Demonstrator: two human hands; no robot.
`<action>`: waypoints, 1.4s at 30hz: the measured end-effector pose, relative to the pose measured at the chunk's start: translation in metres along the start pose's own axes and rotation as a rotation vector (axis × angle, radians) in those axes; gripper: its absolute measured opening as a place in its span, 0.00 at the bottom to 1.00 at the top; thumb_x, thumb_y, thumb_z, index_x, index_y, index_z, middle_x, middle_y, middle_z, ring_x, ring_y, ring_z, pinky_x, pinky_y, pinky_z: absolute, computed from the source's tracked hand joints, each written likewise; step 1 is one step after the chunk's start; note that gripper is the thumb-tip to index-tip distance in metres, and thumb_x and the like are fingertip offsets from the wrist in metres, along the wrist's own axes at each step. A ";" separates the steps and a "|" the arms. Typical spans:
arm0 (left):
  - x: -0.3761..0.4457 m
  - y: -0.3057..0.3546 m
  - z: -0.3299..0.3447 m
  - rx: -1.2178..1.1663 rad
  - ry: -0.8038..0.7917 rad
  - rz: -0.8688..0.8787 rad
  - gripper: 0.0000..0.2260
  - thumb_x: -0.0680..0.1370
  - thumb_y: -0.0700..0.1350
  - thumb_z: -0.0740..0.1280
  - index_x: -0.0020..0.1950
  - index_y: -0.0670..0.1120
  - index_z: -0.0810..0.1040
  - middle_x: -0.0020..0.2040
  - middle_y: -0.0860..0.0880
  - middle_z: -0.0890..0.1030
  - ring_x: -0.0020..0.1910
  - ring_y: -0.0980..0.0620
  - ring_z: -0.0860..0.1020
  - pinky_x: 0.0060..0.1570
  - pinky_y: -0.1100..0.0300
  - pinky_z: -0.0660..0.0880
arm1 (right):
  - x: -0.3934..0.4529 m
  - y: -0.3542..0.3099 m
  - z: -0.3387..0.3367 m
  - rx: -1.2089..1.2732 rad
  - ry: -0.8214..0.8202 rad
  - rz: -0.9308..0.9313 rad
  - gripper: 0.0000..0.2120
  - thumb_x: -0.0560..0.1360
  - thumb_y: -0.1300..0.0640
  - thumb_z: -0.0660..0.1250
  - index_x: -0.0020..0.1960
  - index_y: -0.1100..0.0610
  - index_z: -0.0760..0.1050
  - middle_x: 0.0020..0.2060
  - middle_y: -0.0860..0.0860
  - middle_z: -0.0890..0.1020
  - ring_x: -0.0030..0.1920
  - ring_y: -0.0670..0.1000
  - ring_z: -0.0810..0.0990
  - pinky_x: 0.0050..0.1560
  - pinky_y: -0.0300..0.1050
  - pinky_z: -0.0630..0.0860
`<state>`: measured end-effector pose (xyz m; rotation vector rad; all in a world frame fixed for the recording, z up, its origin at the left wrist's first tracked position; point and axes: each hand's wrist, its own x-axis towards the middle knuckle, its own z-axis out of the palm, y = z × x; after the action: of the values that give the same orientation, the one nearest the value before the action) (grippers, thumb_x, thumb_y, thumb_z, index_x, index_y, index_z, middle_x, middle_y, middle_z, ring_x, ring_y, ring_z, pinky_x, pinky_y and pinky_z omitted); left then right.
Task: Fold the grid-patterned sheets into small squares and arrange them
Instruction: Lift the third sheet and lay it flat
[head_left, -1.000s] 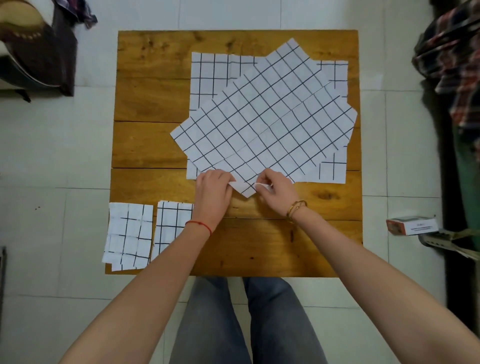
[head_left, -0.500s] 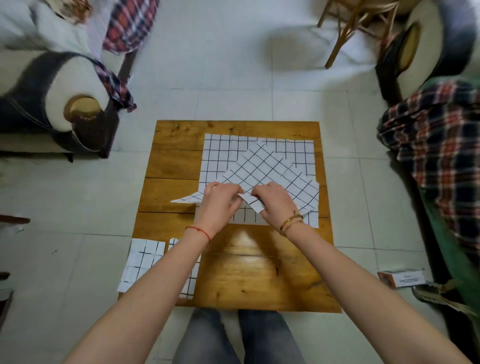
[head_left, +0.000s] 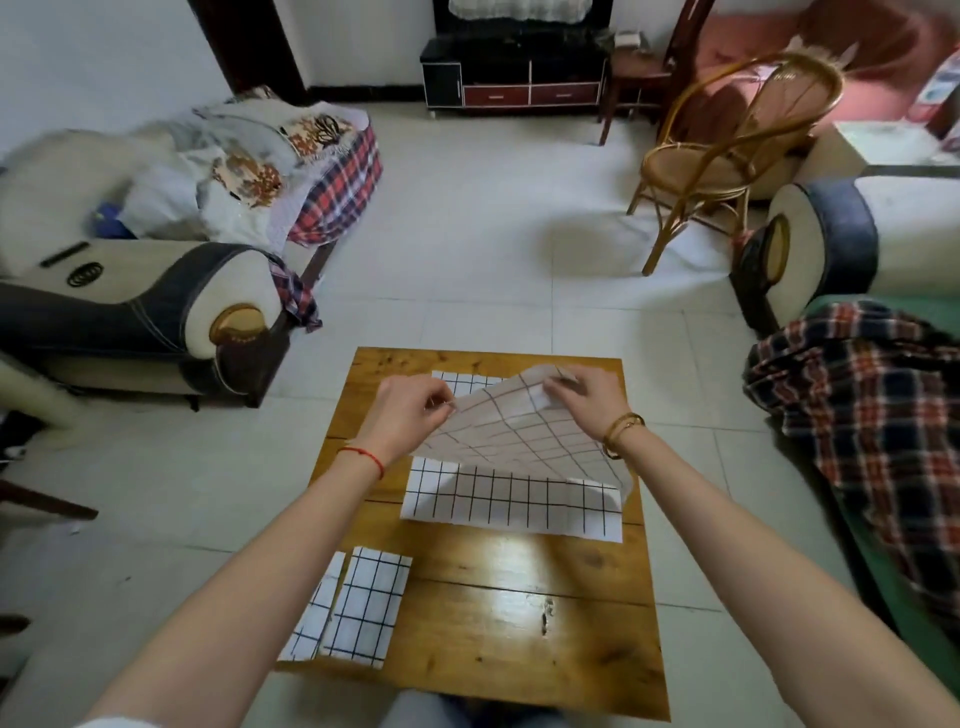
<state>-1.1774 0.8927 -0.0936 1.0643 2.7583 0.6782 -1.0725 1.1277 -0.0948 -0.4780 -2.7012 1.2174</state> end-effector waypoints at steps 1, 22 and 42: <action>0.000 0.001 -0.007 0.009 0.005 0.008 0.02 0.76 0.49 0.69 0.45 0.53 0.80 0.40 0.59 0.78 0.42 0.58 0.77 0.55 0.51 0.75 | -0.001 -0.003 -0.008 0.011 -0.007 0.014 0.11 0.77 0.56 0.65 0.42 0.63 0.79 0.36 0.54 0.81 0.39 0.51 0.76 0.40 0.43 0.68; -0.017 0.041 -0.104 0.056 0.050 0.156 0.08 0.78 0.42 0.67 0.57 0.48 0.78 0.50 0.49 0.83 0.51 0.54 0.80 0.53 0.56 0.78 | -0.033 -0.023 -0.095 0.088 -0.022 0.099 0.21 0.75 0.52 0.68 0.28 0.54 0.62 0.26 0.50 0.64 0.28 0.48 0.62 0.32 0.43 0.59; -0.133 0.034 -0.128 0.012 0.154 0.184 0.08 0.77 0.44 0.69 0.52 0.42 0.82 0.45 0.49 0.82 0.44 0.54 0.78 0.48 0.61 0.76 | -0.132 -0.045 -0.081 0.045 0.011 0.057 0.20 0.75 0.48 0.67 0.45 0.67 0.77 0.35 0.56 0.74 0.36 0.53 0.71 0.37 0.46 0.67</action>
<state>-1.0893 0.7800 0.0277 1.3341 2.8179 0.7990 -0.9384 1.1117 -0.0077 -0.5572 -2.6619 1.2836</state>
